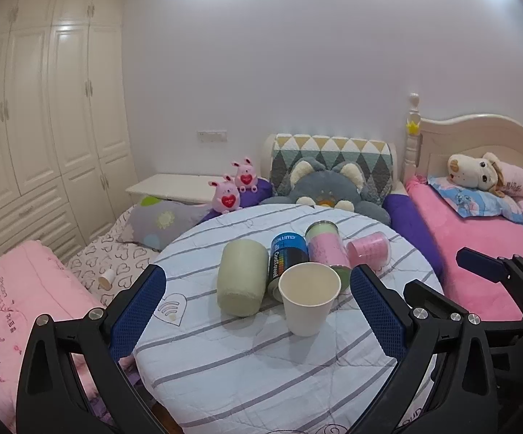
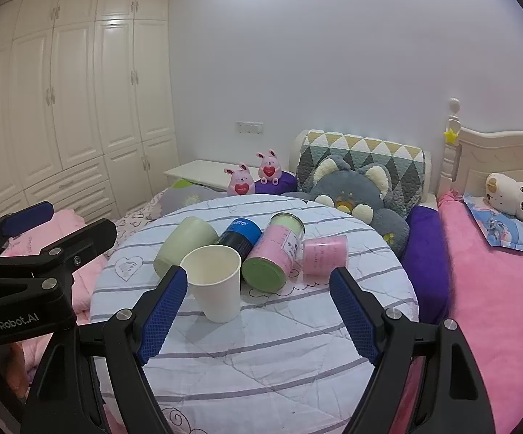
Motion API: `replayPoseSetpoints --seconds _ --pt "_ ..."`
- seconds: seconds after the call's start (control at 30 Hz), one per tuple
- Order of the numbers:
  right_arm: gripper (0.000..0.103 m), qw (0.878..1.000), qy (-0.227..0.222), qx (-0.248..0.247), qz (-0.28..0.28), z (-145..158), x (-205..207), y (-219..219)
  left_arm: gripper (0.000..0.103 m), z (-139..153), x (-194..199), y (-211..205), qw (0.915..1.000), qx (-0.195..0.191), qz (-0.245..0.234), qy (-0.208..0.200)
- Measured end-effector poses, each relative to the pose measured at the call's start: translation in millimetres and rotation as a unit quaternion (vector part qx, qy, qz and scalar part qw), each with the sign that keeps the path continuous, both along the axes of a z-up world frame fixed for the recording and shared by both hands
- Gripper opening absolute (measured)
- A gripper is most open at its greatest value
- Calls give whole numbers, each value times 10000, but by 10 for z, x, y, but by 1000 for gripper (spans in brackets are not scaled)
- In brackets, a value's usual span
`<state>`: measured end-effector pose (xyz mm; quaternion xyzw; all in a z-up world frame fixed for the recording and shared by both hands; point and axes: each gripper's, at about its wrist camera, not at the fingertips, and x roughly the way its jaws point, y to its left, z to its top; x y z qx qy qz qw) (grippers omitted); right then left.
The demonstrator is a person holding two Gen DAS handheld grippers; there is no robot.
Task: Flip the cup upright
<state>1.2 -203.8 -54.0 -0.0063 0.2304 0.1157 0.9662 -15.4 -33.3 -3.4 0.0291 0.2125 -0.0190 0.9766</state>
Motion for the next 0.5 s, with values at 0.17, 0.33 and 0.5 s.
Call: replayPoseSetpoints --seconds 0.17,0.33,0.5 --pt "82 10000 -9 8 27 -2 5 16 103 9 -11 11 10000 8 58 -71" --pt "82 10000 -2 17 84 0 33 43 103 15 -3 47 9998 1 130 -128" --pt "82 9999 2 10 115 -8 46 71 103 15 -6 50 9997 24 174 -167"
